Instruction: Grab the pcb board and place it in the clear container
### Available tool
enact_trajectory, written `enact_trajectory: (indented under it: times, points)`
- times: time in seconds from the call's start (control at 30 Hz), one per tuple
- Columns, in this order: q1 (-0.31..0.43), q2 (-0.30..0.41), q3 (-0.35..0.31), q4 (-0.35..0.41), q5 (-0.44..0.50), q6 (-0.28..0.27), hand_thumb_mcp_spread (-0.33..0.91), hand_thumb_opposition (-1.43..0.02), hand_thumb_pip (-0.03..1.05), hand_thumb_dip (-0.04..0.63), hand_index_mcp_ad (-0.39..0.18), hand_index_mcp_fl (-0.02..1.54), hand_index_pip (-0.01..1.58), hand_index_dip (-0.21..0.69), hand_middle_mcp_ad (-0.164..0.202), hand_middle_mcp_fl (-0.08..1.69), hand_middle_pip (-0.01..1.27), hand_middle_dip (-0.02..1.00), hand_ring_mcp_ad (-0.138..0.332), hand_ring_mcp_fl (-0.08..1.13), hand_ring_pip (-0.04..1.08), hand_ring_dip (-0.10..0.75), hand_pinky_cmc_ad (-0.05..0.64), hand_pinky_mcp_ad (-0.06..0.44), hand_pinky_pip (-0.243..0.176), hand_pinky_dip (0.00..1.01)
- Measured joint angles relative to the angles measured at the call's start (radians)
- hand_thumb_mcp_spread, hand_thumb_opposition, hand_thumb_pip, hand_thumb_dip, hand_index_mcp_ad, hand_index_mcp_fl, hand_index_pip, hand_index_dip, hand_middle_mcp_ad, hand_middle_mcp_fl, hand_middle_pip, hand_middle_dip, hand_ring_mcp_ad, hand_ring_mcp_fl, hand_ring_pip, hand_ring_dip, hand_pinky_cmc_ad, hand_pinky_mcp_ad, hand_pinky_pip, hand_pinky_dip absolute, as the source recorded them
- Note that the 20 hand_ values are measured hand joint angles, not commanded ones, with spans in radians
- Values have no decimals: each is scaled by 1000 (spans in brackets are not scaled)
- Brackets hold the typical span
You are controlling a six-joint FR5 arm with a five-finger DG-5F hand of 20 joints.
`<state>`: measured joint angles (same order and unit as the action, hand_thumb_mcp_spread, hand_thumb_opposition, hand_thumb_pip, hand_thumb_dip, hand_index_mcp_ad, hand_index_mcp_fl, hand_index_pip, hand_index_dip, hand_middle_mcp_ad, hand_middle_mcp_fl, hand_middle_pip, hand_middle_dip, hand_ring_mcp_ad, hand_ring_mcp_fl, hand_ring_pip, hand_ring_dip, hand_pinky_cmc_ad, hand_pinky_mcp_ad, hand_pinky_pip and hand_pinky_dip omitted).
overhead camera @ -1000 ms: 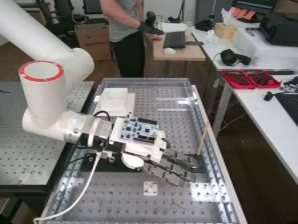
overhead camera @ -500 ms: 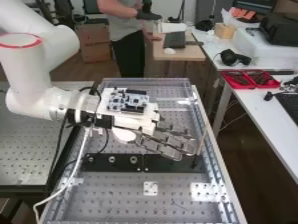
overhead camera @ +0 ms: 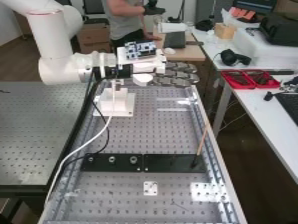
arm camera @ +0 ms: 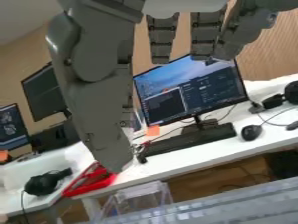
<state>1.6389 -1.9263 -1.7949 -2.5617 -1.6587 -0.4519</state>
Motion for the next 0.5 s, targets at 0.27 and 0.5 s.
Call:
enact_trajectory:
  times: [0.27, 0.5]
  points:
    - [78, -82, 46, 21, 100, 50, 747, -942, 401, 265, -188, 801, 1052, 286, 58, -5, 138, 122, 201, 14, 80, -5, 227, 161, -91, 182]
    - [107, -151, 73, 6, 203, 72, 749, -941, 398, 264, -188, 801, 1052, 288, 58, -5, 138, 122, 201, 12, 80, -5, 227, 161, -91, 182]
